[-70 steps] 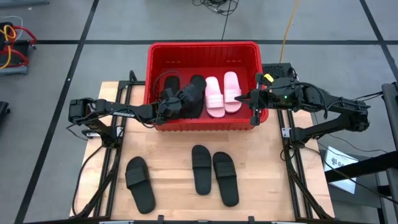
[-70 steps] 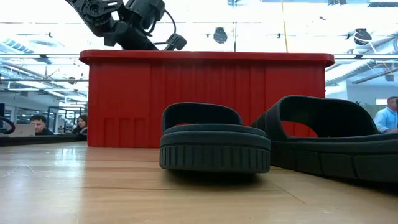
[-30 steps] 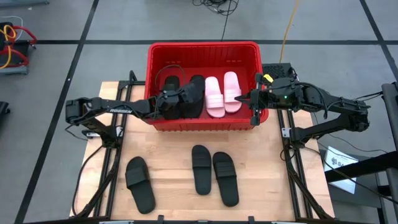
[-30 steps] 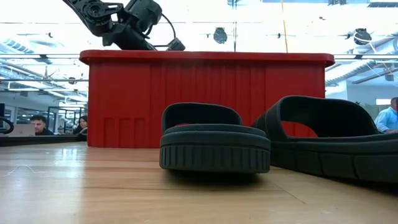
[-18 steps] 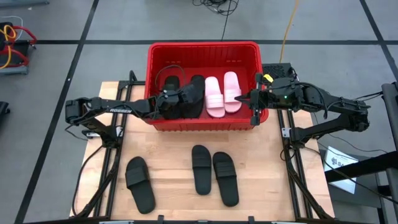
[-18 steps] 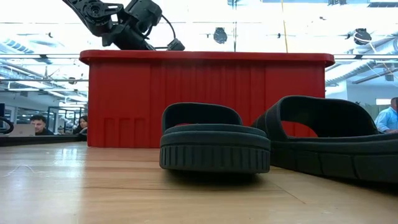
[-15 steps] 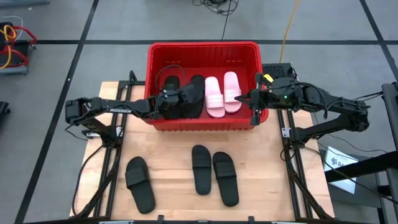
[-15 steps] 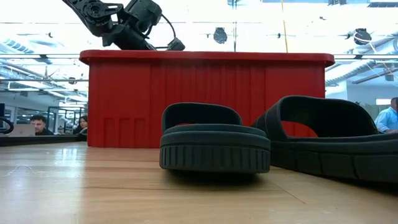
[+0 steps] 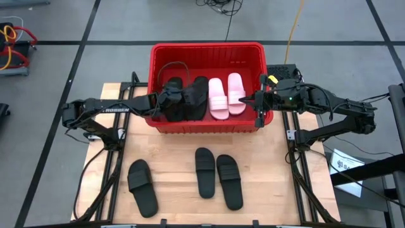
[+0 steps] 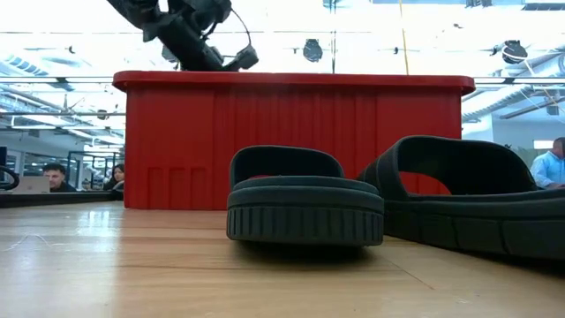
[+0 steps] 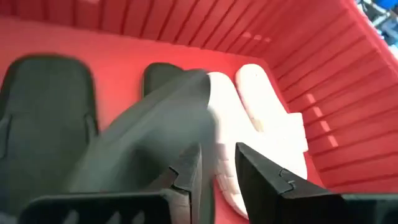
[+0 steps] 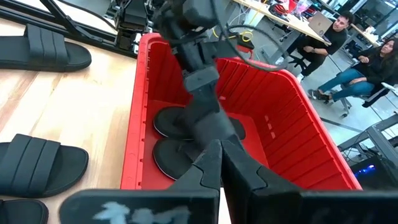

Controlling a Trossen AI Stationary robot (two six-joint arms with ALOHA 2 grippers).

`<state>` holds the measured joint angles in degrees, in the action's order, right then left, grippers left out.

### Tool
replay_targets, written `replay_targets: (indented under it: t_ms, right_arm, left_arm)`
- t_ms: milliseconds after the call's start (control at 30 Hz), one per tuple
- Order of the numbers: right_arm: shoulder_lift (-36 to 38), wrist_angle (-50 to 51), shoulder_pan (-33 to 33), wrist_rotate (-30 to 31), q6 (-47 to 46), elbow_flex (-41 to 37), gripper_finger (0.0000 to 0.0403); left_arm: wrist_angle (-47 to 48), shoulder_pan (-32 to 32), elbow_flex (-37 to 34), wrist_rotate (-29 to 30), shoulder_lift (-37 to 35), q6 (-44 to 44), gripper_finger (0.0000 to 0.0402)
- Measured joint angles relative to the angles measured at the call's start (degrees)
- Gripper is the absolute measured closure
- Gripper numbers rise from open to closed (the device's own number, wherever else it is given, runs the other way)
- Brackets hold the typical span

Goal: Pick and place slides into bin
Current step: Put the black slide into the red bin

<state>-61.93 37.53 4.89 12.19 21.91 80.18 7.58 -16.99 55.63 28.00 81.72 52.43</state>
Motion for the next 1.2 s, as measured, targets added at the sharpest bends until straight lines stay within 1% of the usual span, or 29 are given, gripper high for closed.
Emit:
replay_targets:
  t_ms: [133, 233, 400, 500, 600, 733, 800, 900, 1000, 1200]
  right_arm:
    - [0.0, 0.0, 0.0, 0.0, 0.0, 0.0, 0.0403]
    - [0.0, 0.0, 0.0, 0.0, 0.0, 0.0, 0.0403]
    - [0.0, 0.0, 0.0, 0.0, 0.0, 0.0, 0.0403]
    - [0.0, -0.5, 0.0, 0.0, -0.5, 0.0, 0.0403]
    - [-0.4, -3.3, 0.9, -0.3, -1.6, 0.0, 0.0403]
    - [-1.8, -7.3, 3.6, -0.4, -2.5, 0.0, 0.0403]
    - [-3.2, -9.1, 5.4, -1.0, -3.6, 0.0, 0.0403]
    - [-6.2, -10.1, 9.1, -6.6, -4.4, 0.8, 0.0403]
    - [-10.5, -10.1, 12.2, -10.7, -5.6, 3.7, 0.0403]
    - [-19.8, -7.5, 16.8, -11.2, -7.7, 13.2, 0.0403]
  left_arm:
    - [9.4, 0.2, 5.3, 0.0, -0.1, -1.2, 0.0323]
    - [14.2, 0.2, 8.5, 0.1, 0.0, -2.0, 0.0325]
    - [17.9, 0.2, 14.5, 0.7, 0.0, -8.1, 0.0325]
    - [22.6, 0.2, 19.6, 1.0, 0.0, -12.1, 0.0325]
    - [28.3, 0.6, 24.8, 1.2, 0.0, -16.2, 0.0325]
    - [35.3, 2.4, 31.0, 5.2, 0.0, -20.0, 0.0325]
    - [38.6, 3.3, 33.7, 7.1, 0.0, -21.4, 0.0325]
    - [42.6, 4.2, 37.2, 8.1, 0.0, -23.3, 0.0325]
    - [44.9, 4.8, 39.4, 8.1, 0.0, -24.5, 0.0325]
    - [47.1, 4.8, 41.9, 8.1, -0.8, -29.9, 0.0325]
